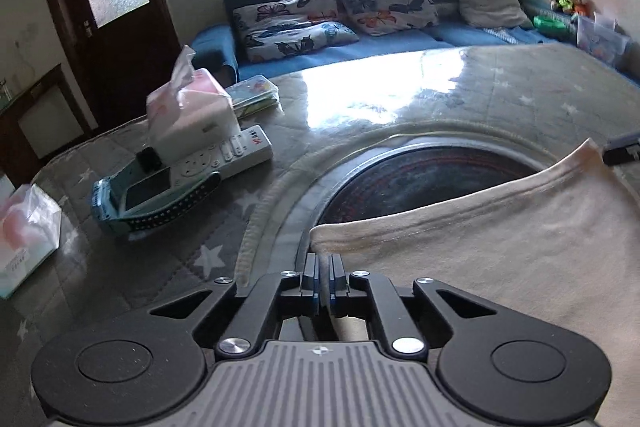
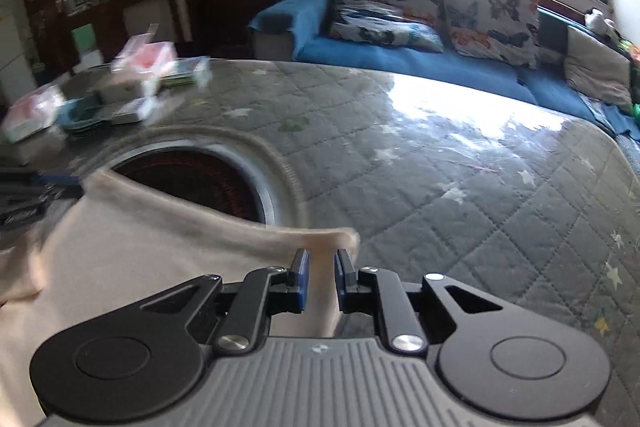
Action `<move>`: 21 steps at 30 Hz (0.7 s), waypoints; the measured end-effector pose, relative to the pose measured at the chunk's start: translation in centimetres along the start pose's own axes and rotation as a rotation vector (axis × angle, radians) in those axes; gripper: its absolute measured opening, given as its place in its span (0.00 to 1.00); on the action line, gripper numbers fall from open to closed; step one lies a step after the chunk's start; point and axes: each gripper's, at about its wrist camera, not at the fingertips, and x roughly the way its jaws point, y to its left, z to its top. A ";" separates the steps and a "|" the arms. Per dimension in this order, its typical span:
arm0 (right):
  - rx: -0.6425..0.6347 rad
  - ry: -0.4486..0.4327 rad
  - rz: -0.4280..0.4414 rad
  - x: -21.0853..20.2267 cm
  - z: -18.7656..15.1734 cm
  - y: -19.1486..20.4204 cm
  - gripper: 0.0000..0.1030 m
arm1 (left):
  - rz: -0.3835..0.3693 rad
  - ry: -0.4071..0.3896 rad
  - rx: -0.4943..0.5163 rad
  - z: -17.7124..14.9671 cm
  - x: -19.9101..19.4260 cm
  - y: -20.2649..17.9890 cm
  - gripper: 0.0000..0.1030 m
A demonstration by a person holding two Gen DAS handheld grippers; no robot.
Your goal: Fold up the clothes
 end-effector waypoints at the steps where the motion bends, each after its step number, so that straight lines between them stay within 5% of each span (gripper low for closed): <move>1: -0.014 -0.001 0.016 -0.8 -0.4 0.3 0.14 | -0.012 -0.003 -0.014 -0.1 -0.6 0.2 0.07; 11: -0.116 0.074 0.112 -5.4 -7.1 4.5 0.17 | -0.139 -0.018 0.026 -5.3 -8.3 -0.7 0.38; 21: -0.092 0.073 0.081 -6.4 -9.8 5.6 0.26 | -0.099 -0.018 0.061 -8.8 -7.9 -3.2 0.34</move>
